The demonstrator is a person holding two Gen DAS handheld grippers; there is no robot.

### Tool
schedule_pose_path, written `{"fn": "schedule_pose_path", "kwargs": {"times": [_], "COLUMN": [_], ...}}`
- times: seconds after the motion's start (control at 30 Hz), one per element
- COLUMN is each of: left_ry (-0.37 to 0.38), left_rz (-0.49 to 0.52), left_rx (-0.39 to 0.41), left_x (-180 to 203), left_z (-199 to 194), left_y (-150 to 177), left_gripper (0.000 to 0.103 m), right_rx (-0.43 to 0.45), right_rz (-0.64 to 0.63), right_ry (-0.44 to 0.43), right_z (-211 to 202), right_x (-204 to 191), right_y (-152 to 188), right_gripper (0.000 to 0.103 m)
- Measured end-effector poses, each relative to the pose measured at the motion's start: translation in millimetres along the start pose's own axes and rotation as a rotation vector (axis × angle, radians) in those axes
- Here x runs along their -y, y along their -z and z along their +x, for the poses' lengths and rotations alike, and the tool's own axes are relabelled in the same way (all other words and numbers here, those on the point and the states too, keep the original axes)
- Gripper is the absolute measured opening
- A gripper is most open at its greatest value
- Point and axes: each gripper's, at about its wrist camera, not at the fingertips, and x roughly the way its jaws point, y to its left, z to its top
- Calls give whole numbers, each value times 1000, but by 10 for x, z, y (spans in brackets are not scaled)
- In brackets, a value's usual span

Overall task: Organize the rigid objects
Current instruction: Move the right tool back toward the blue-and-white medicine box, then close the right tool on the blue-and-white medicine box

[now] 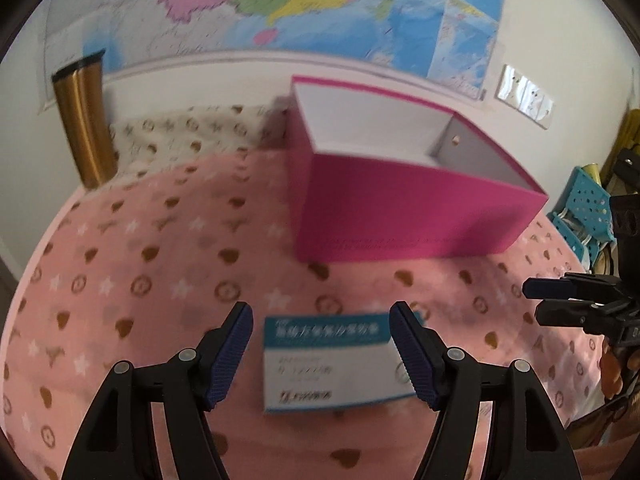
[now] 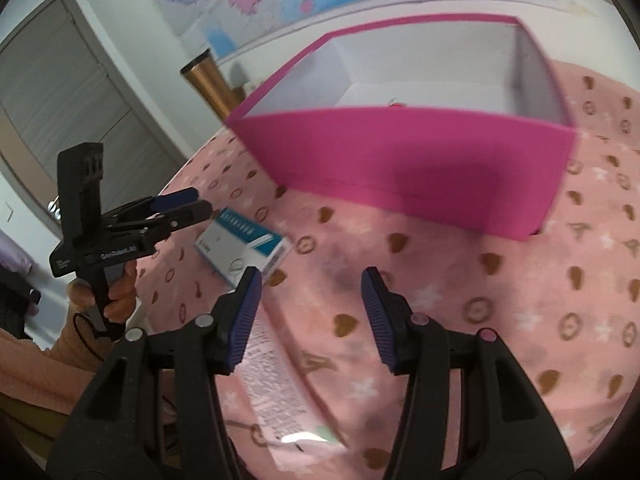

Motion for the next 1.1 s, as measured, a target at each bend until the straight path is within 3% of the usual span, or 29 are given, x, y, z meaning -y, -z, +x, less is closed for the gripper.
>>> {"fn": "schedule_pose_path", "kwargs": {"times": [0.3,0.63,1.1], "left_ry": [27,63,114], "left_rz": [-37,-21,-30], "left_rx": [-50,-88,-114], "left_x": [-130,-141,-58], "left_z": [60,99,159], "left_y": [174,256,287], "left_gripper": [72,72,70], "right_rx": [-89,-158,-169], "right_rz": [-25,-35,-9], "right_ry": [-75,-101,-86], "right_z": [498,892,978], "right_x": [-240,-345,-343], "right_y": [-38,-99,-141], "right_gripper": [54,54,51]}}
